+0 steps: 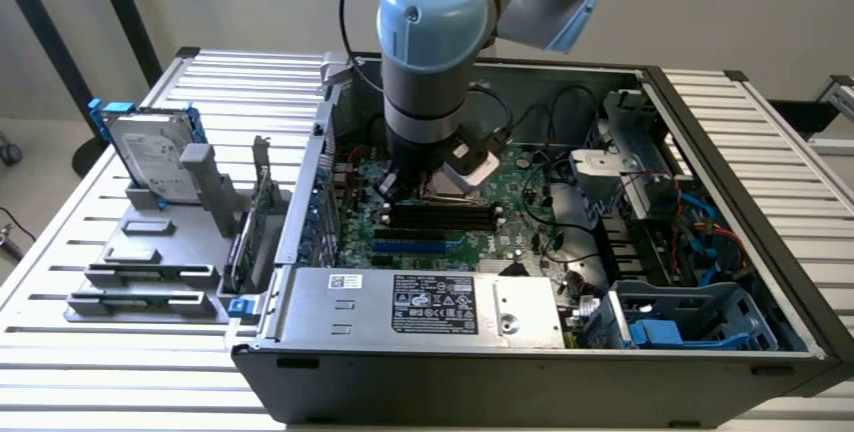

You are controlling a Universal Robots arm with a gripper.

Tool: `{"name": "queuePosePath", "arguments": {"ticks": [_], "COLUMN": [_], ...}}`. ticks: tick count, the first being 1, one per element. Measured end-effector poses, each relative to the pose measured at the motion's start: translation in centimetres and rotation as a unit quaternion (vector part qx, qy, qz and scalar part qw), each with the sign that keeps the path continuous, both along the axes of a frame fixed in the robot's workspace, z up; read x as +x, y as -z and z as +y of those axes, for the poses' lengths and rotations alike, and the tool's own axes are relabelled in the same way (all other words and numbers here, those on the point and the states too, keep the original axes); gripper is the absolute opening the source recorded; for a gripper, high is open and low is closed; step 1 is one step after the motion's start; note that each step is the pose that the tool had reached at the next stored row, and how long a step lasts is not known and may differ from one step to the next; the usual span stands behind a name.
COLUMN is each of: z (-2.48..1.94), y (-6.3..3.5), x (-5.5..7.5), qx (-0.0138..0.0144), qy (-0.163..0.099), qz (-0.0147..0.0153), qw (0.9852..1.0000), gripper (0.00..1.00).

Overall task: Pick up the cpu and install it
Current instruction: 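Install the first cpu locking lever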

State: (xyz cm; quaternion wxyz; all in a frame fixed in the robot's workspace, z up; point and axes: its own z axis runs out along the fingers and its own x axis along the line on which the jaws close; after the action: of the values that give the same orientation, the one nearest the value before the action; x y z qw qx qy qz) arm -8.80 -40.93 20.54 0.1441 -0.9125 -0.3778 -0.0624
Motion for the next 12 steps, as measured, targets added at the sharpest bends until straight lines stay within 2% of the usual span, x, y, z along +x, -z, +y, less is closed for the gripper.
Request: {"name": "queuePosePath", "arguments": {"ticks": [12], "z": [0.19], "y": [0.78], "x": [-0.04], "qx": [-0.0001], "qy": [0.000], "qz": [0.0025], "qw": [1.0000], "gripper": [0.11]}}
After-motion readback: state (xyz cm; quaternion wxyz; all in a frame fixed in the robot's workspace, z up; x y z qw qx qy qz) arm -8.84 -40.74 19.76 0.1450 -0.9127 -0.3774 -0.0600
